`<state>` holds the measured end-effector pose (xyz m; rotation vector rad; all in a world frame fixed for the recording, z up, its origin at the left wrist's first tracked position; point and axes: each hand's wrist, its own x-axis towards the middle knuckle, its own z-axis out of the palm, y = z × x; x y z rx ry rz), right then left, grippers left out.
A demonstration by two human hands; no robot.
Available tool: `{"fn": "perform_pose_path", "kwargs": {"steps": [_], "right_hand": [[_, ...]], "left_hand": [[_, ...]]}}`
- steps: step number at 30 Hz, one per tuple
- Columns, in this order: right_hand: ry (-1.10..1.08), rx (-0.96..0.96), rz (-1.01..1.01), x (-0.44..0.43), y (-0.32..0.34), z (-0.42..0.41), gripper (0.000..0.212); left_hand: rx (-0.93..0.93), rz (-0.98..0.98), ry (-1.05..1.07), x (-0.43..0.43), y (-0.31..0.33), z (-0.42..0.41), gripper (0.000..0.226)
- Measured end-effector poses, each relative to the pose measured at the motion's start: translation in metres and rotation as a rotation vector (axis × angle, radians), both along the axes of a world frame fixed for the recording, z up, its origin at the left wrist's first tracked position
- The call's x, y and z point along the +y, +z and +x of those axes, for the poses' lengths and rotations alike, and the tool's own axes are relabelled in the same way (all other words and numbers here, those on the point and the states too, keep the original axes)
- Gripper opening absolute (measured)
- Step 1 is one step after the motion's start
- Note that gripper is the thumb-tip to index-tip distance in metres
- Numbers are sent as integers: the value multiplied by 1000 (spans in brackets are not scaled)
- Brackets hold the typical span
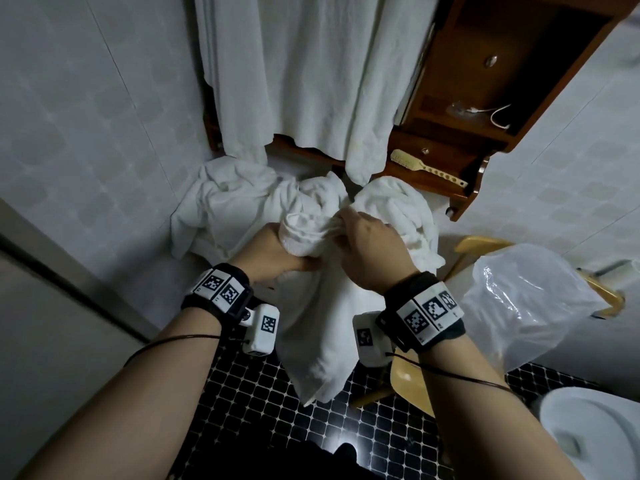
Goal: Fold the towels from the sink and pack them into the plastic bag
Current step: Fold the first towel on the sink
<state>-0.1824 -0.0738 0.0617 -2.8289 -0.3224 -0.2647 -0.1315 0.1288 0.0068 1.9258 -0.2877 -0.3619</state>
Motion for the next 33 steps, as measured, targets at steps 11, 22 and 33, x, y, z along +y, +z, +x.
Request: {"fn": "perform_pose_path", "kwargs": {"steps": [11,22,33], "right_hand": [[35,-497,240,66,55,12,34],[-282,-631,598,48,84,41,35],[-825,-202,723,-81,-3,79,50]], "left_hand": [[223,205,-54,71,-42,9,52],[4,171,501,103,-8,44,21],[-564,920,228,1,88,198,29]]}}
